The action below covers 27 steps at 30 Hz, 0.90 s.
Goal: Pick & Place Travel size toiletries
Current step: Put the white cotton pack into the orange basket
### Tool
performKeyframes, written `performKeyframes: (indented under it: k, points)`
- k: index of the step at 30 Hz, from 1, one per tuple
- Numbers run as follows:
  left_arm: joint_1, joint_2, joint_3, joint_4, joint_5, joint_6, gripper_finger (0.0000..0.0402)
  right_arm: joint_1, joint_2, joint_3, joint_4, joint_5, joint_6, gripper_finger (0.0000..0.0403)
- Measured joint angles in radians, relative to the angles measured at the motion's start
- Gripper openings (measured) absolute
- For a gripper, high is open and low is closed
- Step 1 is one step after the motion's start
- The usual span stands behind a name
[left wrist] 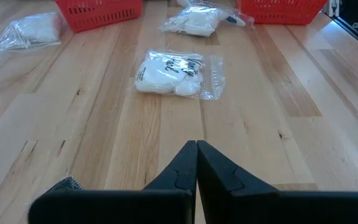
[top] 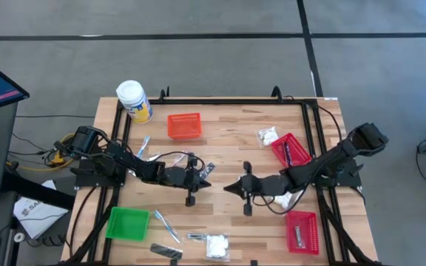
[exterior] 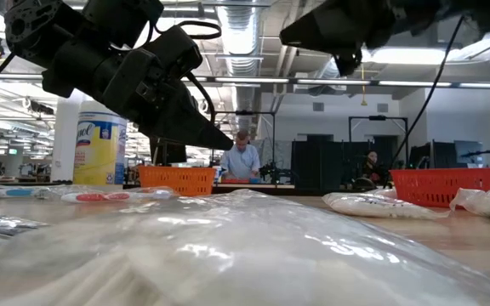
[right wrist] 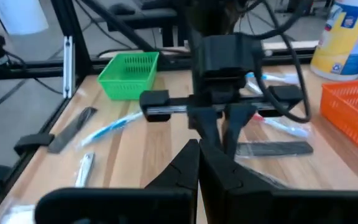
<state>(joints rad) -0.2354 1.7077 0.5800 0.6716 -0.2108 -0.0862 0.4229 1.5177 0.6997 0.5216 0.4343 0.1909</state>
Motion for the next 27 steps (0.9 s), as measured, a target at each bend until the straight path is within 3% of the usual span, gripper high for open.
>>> performKeyframes:
  k: [8,18,27]
  points:
    - [0.0,0.0,0.0,0.002,0.0,0.0,0.0003,-0.027,0.0,-0.095,0.201,-0.028,-0.012,0.0]
    - [-0.002,0.0,0.0,0.002,0.0,-0.001,0.0003,-0.027,0.0,-0.103,0.412,-0.179,-0.115,0.0]
    - [-0.036,0.0,0.0,0.002,0.0,-0.006,0.0003,-0.066,0.0,-0.103,0.42,-0.207,-0.124,0.0]
